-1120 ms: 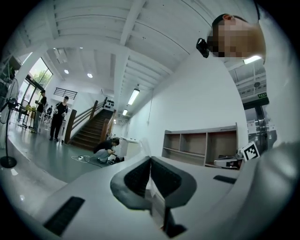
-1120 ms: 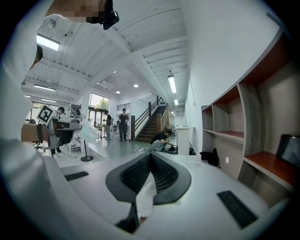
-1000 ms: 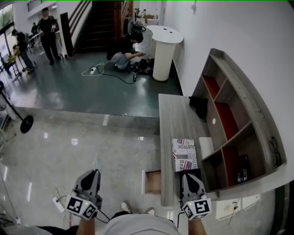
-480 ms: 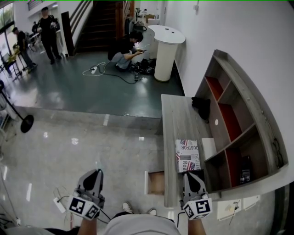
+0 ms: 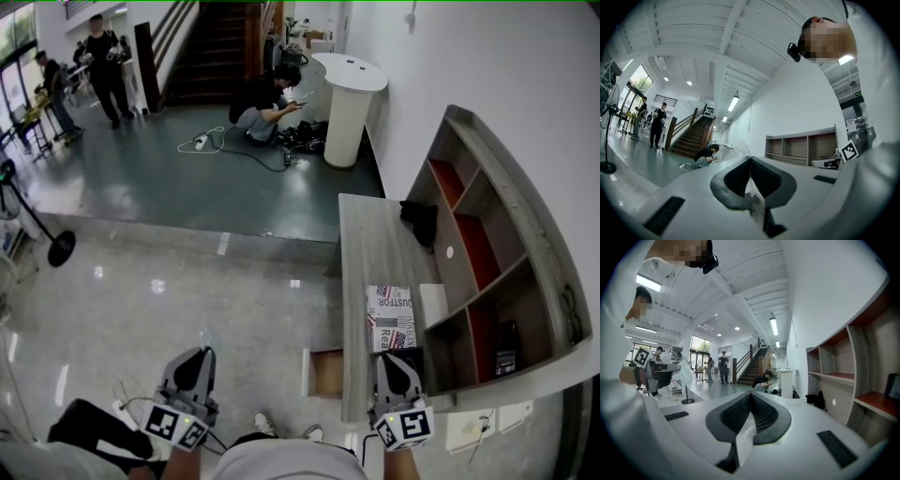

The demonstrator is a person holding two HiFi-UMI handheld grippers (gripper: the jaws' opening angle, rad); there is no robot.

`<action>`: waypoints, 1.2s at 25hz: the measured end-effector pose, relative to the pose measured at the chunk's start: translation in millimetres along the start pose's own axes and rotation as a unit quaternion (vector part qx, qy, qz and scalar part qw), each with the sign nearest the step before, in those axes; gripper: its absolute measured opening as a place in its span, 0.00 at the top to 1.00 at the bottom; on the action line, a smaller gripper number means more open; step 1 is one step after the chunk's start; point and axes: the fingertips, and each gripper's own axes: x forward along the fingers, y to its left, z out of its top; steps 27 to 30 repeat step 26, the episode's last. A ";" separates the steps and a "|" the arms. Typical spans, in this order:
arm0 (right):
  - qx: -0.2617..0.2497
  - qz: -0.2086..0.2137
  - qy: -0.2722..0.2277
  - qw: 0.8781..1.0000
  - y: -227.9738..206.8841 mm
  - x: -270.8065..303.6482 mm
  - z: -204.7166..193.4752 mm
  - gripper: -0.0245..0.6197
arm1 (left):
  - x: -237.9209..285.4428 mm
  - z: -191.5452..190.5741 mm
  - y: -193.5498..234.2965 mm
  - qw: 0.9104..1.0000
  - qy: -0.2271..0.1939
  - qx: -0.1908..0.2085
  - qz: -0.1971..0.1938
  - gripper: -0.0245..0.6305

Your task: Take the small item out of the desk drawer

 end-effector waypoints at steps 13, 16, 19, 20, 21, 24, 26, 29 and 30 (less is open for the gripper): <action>-0.019 0.016 0.003 1.000 17.1 3.1 -0.4 0.93 | -10.7 -8.8 -0.7 1.000 0.005 -0.011 0.001 0.93; -0.023 0.016 0.004 1.000 17.0 2.0 0.5 0.93 | -9.8 -9.3 -3.8 1.000 0.006 -0.013 -0.001 0.93; -0.026 0.016 0.004 1.000 17.0 1.6 1.6 0.93 | -7.9 -9.3 -6.1 1.000 0.008 -0.015 -0.003 0.93; -0.026 0.016 0.005 1.000 16.9 1.8 1.6 0.93 | -6.9 -9.7 -6.5 1.000 0.008 -0.015 -0.004 0.94; -0.027 0.016 0.005 0.999 16.6 2.3 1.0 0.93 | -5.9 -10.6 -6.7 1.000 0.010 -0.016 -0.004 0.94; -0.028 0.017 0.007 0.999 16.1 5.0 -1.9 0.93 | -2.5 -14.9 -5.8 1.000 0.012 -0.019 -0.005 0.93; -0.030 0.018 0.008 0.999 15.6 7.2 -3.9 0.93 | -0.2 -17.8 -4.8 1.000 0.012 -0.020 -0.006 0.93; -0.030 0.018 0.008 0.999 15.6 7.2 -3.9 0.93 | -0.2 -17.8 -4.8 1.000 0.012 -0.020 -0.006 0.93; -0.030 0.018 0.008 0.999 15.6 7.2 -3.9 0.93 | -0.2 -17.8 -4.8 1.000 0.012 -0.020 -0.006 0.93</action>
